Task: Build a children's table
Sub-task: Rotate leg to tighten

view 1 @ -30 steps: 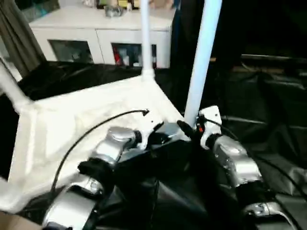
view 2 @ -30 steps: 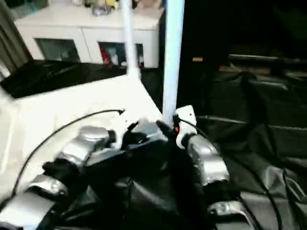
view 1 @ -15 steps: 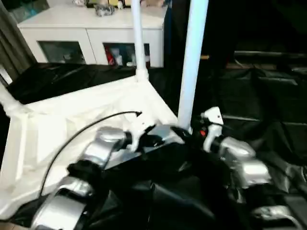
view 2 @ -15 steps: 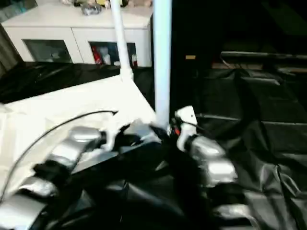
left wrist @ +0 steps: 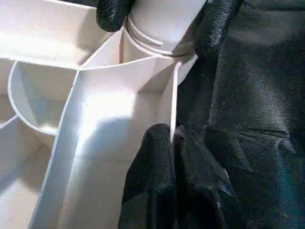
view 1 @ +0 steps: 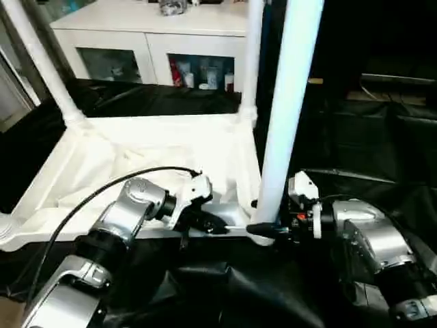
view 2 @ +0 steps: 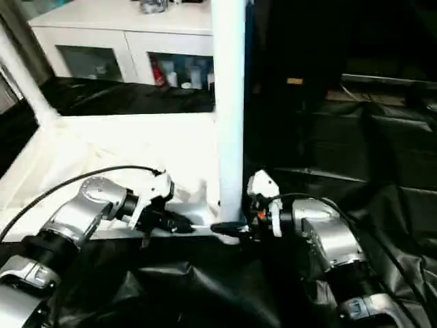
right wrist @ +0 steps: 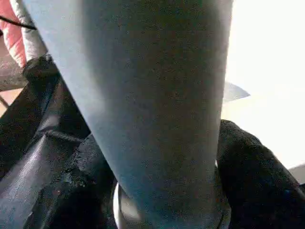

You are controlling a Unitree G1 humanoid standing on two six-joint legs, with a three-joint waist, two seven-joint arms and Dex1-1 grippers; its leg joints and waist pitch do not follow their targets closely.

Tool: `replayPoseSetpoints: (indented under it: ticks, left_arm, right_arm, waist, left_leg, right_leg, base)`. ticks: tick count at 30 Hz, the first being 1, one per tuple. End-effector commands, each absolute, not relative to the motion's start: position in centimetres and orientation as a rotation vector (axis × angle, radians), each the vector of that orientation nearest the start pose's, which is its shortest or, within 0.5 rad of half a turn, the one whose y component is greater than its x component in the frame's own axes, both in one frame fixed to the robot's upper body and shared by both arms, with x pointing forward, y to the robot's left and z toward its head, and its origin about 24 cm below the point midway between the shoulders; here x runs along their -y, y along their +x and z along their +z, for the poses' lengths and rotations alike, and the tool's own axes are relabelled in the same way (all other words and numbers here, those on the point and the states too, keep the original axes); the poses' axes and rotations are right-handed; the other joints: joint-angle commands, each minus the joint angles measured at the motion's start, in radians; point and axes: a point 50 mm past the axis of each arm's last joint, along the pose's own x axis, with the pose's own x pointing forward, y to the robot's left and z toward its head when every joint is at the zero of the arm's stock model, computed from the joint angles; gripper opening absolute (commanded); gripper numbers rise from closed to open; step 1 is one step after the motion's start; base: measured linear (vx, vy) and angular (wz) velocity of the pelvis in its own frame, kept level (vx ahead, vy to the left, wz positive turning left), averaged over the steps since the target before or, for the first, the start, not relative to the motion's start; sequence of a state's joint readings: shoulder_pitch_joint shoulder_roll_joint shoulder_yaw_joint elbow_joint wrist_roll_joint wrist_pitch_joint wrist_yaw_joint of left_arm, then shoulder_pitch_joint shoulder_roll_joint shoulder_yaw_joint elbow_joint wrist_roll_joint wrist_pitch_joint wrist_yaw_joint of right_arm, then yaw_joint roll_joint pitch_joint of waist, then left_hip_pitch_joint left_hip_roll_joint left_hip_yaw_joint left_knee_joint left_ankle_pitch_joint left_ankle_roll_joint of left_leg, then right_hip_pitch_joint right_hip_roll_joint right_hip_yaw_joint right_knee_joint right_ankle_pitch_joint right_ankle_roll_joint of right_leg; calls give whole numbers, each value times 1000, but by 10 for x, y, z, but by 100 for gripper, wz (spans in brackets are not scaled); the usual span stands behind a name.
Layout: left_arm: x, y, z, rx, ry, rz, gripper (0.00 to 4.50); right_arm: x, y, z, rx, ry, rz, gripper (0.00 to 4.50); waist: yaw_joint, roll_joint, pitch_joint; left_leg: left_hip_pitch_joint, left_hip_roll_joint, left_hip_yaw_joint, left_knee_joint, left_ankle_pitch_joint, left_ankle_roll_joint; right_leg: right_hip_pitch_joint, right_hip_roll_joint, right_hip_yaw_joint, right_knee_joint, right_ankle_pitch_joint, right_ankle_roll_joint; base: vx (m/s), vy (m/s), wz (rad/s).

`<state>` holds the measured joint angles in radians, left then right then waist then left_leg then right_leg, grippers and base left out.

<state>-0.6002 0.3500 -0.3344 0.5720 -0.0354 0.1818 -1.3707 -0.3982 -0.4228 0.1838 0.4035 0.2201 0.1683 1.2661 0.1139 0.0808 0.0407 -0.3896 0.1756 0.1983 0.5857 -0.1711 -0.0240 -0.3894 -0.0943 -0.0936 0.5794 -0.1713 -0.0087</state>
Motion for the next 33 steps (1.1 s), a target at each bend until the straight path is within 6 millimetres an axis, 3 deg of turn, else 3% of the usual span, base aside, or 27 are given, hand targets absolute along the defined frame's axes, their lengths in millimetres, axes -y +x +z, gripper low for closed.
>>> replayPoseSetpoints:
  ticks: [1, 8, 11, 13, 14, 16, 18, 19, 24, 25, 26, 27, 29, 31, 33]
  left_arm:
    - [-115, 307, 62, -473, 307, -1548, 0]
    - [-113, 314, 61, -444, 319, -1442, 0]
    - [-104, 333, 61, -388, 310, -1208, 0]
    - [-102, 336, 62, -379, 299, -1175, 0]
    - [-102, 336, 62, -379, 299, -1175, 0]
    - [-83, 343, 62, -352, 257, -1078, 0]
    - [-71, 346, 61, -341, 238, -1027, 0]
    - [-63, 347, 61, -337, 220, -999, 0]
    - [-49, 344, 62, -321, 193, -1035, 0]
    - [-49, 344, 62, -321, 193, -1035, 0]
    - [-49, 343, 62, -319, 193, -1057, 0]
    - [-49, 342, 62, -318, 194, -1074, 0]
    - [-53, 336, 62, -311, 204, -1160, 0]
    - [-57, 333, 62, -309, 211, -1210, 0]
    - [-65, 327, 63, -314, 227, -1302, 0]
  right_arm:
    - [152, 282, 43, -404, -102, 1387, 274]
    - [147, 278, 34, -439, -89, 1376, 248]
    - [141, 288, 21, -415, -104, 1146, 248]
    - [140, 291, 19, -404, -108, 1097, 248]
    - [140, 291, 19, -404, -108, 1097, 246]
    - [129, 304, 10, -386, 3, 825, 230]
    - [122, 308, 4, -389, 66, 698, 218]
    - [113, 308, 0, -390, 86, 643, 218]
    - [78, 306, 7, -317, 87, 740, 218]
    - [78, 306, 7, -317, 87, 740, 218]
    - [77, 306, 10, -308, 102, 766, 264]
    - [76, 306, 12, -306, 120, 785, 276]
    - [83, 306, 17, -290, 93, 844, 286]
    - [89, 305, 20, -287, 72, 889, 299]
    - [102, 298, 25, -300, 50, 1017, 299]
  waist:
    - [-2, -10, -62]
    - [0, -16, -64]
    - [-4, -16, -60]
    - [-9, -19, -56]
    - [-11, -19, -55]
    - [-22, -19, -52]
    - [-35, -18, -50]
    - [-39, -22, -52]
    - [-53, -15, -50]
    - [-54, -18, -51]
    - [-54, -16, -51]
    - [-54, -13, -51]
    - [-55, -13, -52]
    - [-60, -13, -55]
    - [-57, -11, -58]
  left_leg:
    - [29, 68, -31, -75, -288, 37]
    - [26, 69, -31, -72, -248, 50]
    - [29, 66, -29, -72, -266, 37]
    - [33, 61, -34, -75, -316, 9]
    - [31, 61, -37, -77, -322, 6]
    - [34, 62, -37, -81, -350, -1]
    - [42, 59, -41, -82, -396, -27]
    - [36, 57, -43, -84, -392, -26]
    - [36, 54, -43, -85, -428, -10]
    - [35, 53, -42, -85, -422, -3]
    - [33, 54, -42, -85, -413, 2]
    - [33, 55, -43, -86, -409, 3]
    - [33, 57, -42, -86, -411, 8]
    - [23, 58, -43, -88, -385, 17]
    - [26, 60, -40, -85, -356, 29]
  right_leg:
    - [38, -75, 52, -59, -241, -229]
    - [38, -73, 51, -57, -224, -224]
    - [32, -74, 52, -63, -252, -223]
    - [35, -80, 49, -75, -371, -191]
    - [37, -79, 48, -76, -389, -181]
    - [29, -77, 51, -82, -411, -167]
    - [23, -77, 47, -88, -458, -163]
    - [31, -77, 46, -89, -466, -146]
    - [25, -76, 47, -97, -459, -137]
    - [27, -75, 47, -97, -454, -139]
    - [28, -76, 48, -97, -444, -142]
    - [29, -75, 48, -95, -436, -144]
    - [31, -74, 48, -93, -412, -153]
    - [39, -73, 49, -84, -356, -167]
    - [41, -72, 49, -79, -298, -190]
  base:
    - [0, 0, 0]
    - [0, 0, 0]
    - [0, 0, 0]
    - [0, 0, 0]
    - [0, 0, 0]
    - [0, 0, 0]
    - [0, 0, 0]
    - [0, 0, 0]
    - [0, 0, 0]
    - [0, 0, 0]
    - [0, 0, 0]
    - [0, 0, 0]
    - [0, 0, 0]
    - [0, 0, 0]
    - [0, 0, 0]
